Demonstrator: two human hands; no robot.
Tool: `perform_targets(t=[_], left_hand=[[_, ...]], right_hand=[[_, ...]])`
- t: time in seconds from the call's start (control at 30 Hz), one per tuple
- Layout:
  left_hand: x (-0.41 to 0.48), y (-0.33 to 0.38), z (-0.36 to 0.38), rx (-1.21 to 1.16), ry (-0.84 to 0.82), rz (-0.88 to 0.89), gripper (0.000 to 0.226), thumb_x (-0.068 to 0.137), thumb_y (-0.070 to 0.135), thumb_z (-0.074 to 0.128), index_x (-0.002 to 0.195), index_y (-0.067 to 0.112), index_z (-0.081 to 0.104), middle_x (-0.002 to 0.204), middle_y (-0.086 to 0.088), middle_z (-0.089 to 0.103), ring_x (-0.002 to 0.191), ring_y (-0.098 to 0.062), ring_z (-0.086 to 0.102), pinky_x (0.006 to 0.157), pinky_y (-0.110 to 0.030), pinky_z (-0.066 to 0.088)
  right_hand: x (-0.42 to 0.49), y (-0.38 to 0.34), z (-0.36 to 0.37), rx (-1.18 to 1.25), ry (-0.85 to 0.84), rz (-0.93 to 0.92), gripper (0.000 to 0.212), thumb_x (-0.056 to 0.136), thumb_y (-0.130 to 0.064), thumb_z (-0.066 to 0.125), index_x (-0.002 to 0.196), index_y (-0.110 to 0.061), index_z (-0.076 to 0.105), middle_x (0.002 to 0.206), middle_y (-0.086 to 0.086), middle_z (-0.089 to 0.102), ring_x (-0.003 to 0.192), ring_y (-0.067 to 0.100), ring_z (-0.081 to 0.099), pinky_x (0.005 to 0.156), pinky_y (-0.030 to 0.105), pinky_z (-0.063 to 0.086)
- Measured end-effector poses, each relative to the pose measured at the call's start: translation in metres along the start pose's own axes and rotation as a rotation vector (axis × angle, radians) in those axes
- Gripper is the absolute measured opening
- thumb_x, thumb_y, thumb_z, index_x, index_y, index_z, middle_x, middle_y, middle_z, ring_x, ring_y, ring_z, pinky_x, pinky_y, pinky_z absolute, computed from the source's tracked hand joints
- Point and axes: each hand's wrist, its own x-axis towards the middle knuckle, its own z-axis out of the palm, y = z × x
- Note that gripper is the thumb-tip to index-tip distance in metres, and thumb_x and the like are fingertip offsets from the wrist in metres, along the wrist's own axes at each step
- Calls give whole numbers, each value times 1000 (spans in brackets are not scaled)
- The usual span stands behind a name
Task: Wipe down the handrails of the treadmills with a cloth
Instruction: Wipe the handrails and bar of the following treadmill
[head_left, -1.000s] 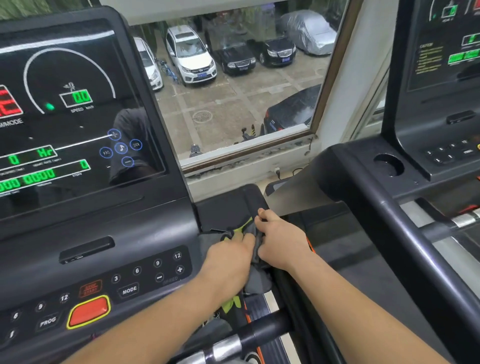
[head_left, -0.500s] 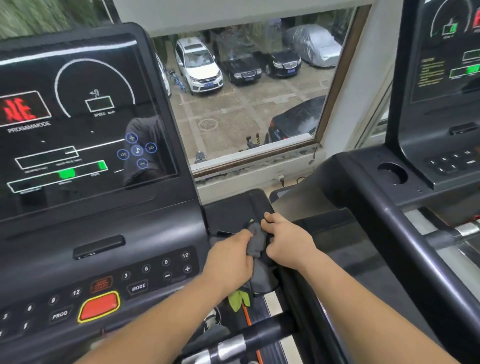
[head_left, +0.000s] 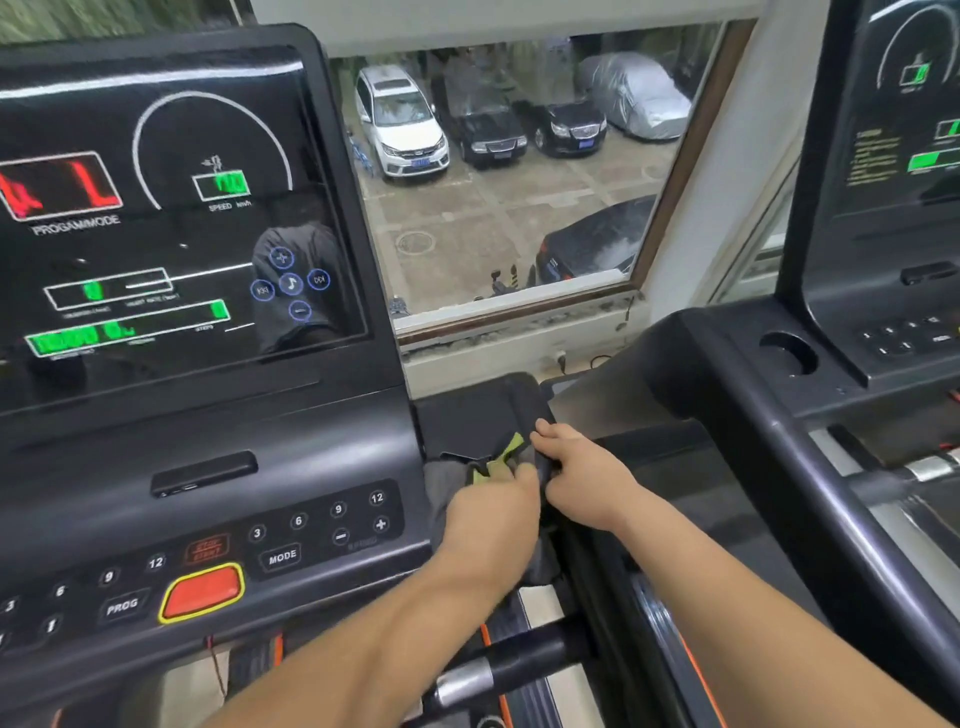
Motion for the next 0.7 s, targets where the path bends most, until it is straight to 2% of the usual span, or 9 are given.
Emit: perform_targets(t=[0.1,0.2,0.27,0.37,0.43,0.5,0.53,0.6,0.7], left_hand=[[-44,8,31,-105,11,174,55,74,17,79,126,19,61,136,-4,57,99,-21,70,57,-29,52],[-63,-6,40,-273,-2,167,69,47,17,88,112,26,67,132,4,63,89,-15,72,57,-26,57],[-50,-19,28,-451,48,77,64,65,12,77,124,25,58,141,4,54,102,-25,68,76,-37,59],[-24,-39,1,-481,267,16,56,68,10,68,121,24,57,132,2,56,97,-31,64,75,-42,58],[-12,-45,-1,-424,262,-24,54,72,17,65,125,24,60,141,-2,56,100,-32,59,85,-43,56],[-6,-37,4,-339,153,-63,56,92,34,57,147,28,47,164,-3,33,125,-33,45,109,-47,44],[-5,-29,12,-318,63,-87,60,101,42,45,158,29,32,171,-2,14,139,-34,30,121,-46,29],[-1,-20,27,-258,-23,-46,63,107,51,27,164,30,9,172,1,-9,150,-33,5,128,-46,1],[17,-35,34,-294,41,76,72,101,67,29,162,31,22,173,1,0,150,-33,10,128,-50,5]], right_hand=[[-1,9,1,206,35,40,73,84,6,50,153,-18,46,154,-17,37,152,6,26,118,15,17],[2,17,2,323,112,49,71,84,12,42,149,-15,52,152,-11,44,148,9,35,119,19,23],[2,16,-1,328,96,80,71,85,12,41,150,-16,52,152,-9,47,145,8,39,119,20,26],[4,11,-4,284,80,63,72,78,1,42,146,-19,57,150,-7,53,142,10,44,122,30,32],[6,6,-7,238,78,54,74,70,-9,41,139,-22,63,138,-8,63,132,10,53,116,30,40],[4,4,-14,282,78,69,64,75,-6,42,129,-26,70,122,-16,70,117,1,62,102,19,49],[1,2,-17,371,73,82,57,82,1,42,122,-27,73,110,-20,73,105,-6,66,89,11,51],[-3,8,-20,594,76,120,55,93,10,39,112,-27,76,98,-19,77,92,-8,70,75,7,51],[-3,19,-11,721,200,198,35,101,-12,46,101,-22,79,96,-9,78,92,10,72,82,23,55]])
